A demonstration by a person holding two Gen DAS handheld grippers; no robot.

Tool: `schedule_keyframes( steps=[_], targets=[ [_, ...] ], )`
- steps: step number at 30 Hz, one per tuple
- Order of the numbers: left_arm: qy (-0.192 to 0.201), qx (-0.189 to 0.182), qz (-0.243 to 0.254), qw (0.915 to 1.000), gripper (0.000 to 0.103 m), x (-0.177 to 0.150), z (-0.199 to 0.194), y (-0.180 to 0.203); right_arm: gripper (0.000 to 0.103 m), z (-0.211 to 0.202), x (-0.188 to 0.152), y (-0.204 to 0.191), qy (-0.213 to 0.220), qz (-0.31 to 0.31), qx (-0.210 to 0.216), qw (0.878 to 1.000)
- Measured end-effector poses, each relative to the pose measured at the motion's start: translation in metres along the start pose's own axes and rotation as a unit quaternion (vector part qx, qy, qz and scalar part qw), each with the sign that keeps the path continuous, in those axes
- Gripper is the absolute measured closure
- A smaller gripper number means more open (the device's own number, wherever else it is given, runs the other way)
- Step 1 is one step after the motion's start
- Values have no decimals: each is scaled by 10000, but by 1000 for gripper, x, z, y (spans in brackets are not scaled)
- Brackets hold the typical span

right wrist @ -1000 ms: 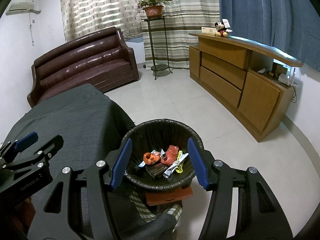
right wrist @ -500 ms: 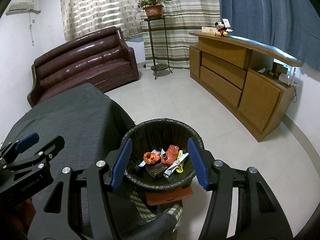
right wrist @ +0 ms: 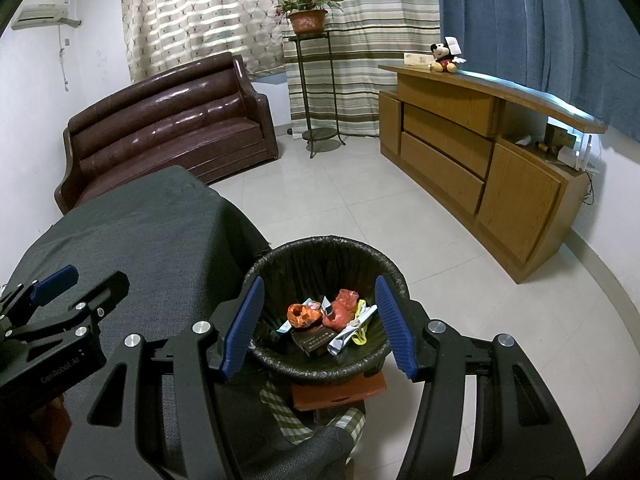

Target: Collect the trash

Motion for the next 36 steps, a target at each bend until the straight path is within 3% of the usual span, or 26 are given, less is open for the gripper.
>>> schedule_keyframes(
  steps=[36],
  targets=[
    [24,-37,123,9999,22,-6,-3,27,47,0,1,0,-11,-5,9,10000]
  ],
)
Point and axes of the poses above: each gripper's, at about its wrist camera, not at the fingertips, and z roughly the way its jaws point, y to its right, x to its top, the point moved 1 cm from there along z, roughly the way its jaws point, and after that the axes turned 9 degrees about -y, right-handed, at the moved point
